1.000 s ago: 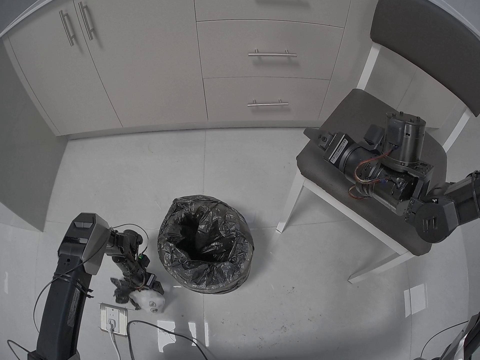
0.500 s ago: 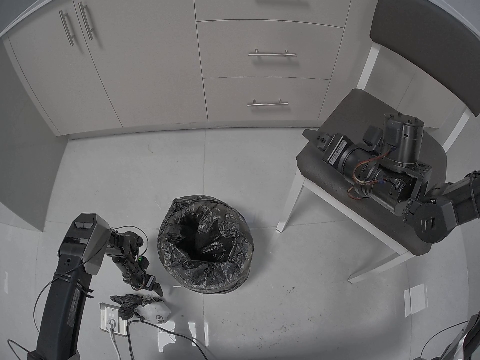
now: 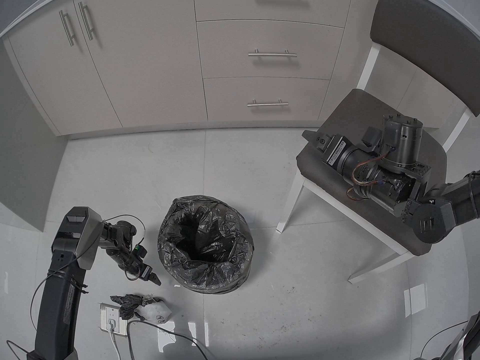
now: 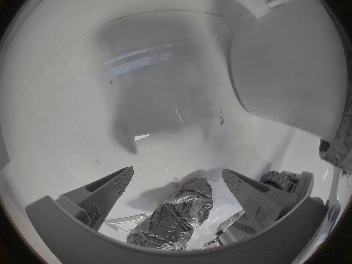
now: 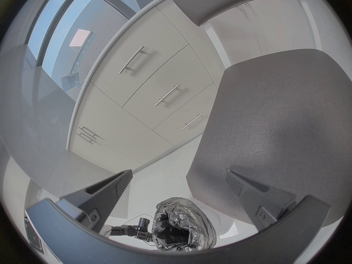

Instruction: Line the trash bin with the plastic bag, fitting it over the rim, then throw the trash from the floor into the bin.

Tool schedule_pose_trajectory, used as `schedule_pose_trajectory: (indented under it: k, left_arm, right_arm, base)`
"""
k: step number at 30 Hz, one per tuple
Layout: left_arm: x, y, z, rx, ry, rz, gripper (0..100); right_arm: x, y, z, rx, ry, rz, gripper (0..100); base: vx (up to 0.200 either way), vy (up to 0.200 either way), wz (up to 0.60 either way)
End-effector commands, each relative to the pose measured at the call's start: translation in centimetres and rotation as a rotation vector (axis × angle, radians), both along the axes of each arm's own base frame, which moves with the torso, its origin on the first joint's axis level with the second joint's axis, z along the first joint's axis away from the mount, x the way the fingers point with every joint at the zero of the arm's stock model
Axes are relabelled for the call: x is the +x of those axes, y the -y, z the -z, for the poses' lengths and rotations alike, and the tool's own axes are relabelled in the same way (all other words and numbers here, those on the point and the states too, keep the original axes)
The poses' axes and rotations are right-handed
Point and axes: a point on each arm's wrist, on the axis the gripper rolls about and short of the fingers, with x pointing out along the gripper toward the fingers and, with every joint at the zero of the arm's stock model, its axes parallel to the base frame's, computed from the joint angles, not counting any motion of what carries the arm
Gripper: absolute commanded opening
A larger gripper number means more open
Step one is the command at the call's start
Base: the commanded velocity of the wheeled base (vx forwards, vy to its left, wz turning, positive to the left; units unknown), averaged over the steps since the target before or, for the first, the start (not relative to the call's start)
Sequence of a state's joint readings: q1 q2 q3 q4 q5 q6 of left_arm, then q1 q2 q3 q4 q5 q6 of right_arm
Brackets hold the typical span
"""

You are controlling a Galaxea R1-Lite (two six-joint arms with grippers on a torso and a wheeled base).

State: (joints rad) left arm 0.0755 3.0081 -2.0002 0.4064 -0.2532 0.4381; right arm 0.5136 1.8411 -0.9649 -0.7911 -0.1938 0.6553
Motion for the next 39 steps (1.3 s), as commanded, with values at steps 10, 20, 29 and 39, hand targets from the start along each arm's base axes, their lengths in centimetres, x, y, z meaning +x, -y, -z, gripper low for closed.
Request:
schedule_pose_trajectory:
  k: [10,20,29,39]
  left_arm:
    - [-1.2,-1.5,-2.3,-0.046,-0.089,0.114,100]
    - [-1.7,1.1,-2.5,-0.096,-0.083,0.38,100]
    - [-2.2,1.9,-0.9,-0.09,-0.051,0.59,100]
    - [-3.2,2.8,1.6,-0.082,-0.119,0.622,100]
  right_arm:
    - [0.5,0.0,0.7,0.002,-0.021,-0.01,100]
    - [0.7,0.4,0.7,0.002,-0.021,-0.001,100]
    - [0.8,0.5,0.7,0.032,-0.032,-0.02,100]
    - [0.9,0.8,0.7,0.033,-0.033,-0.024,100]
  base:
    - [0.0,0.0,0.0]
    - [0.0,0.0,0.0]
    - [0.0,0.0,0.0]
    - [0.0,0.0,0.0]
